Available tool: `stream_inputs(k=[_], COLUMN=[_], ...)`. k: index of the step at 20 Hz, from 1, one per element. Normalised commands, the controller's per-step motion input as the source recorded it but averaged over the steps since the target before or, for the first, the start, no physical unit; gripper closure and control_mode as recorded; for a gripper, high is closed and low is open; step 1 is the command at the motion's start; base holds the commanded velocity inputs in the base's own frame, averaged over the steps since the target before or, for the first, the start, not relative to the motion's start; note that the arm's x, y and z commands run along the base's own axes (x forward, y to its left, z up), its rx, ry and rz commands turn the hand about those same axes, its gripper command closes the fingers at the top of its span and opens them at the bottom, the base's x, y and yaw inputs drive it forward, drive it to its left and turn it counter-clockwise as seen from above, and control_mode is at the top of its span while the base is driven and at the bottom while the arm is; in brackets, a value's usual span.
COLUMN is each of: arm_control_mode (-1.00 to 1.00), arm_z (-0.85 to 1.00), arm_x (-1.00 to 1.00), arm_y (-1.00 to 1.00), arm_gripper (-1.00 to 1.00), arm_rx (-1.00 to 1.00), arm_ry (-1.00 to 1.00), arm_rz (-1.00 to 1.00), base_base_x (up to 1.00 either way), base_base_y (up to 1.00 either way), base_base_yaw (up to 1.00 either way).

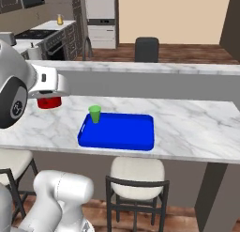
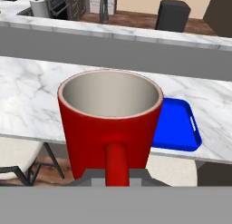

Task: There is a tray on the dining counter. Grab the cup, mug, and pitcher and place them on the tray. The pitcher may be placed next to the tray if it cannot fit the tray.

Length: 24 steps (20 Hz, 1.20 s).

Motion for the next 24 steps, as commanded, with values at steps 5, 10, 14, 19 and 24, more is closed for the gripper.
stream_inputs(k=[5,10,14,19,24], arm_control_mode=[1.00,1.00,1.00,-1.00,-1.00], arm_z=[0.00,0.00,0.00,-0.02,-0.34], arm_x=[0.00,0.00,0.00,0.00,0.22], arm_y=[0.00,0.00,0.00,0.00,-0.21], arm_gripper=[1.00,1.00,1.00,1.00,1.00], arm_rx=[0.00,0.00,0.00,0.00,0.00], arm_ry=[0.00,0.00,0.00,0.00,0.01], arm_rz=[0.00,0.00,0.00,0.00,0.03], base_base_x=[0.25,0.01,0.00,0.00,0.00], base_base_y=[0.04,0.03,0.00,0.00,0.00], base_base_yaw=[0.00,0.00,0.00,0.00,0.00])
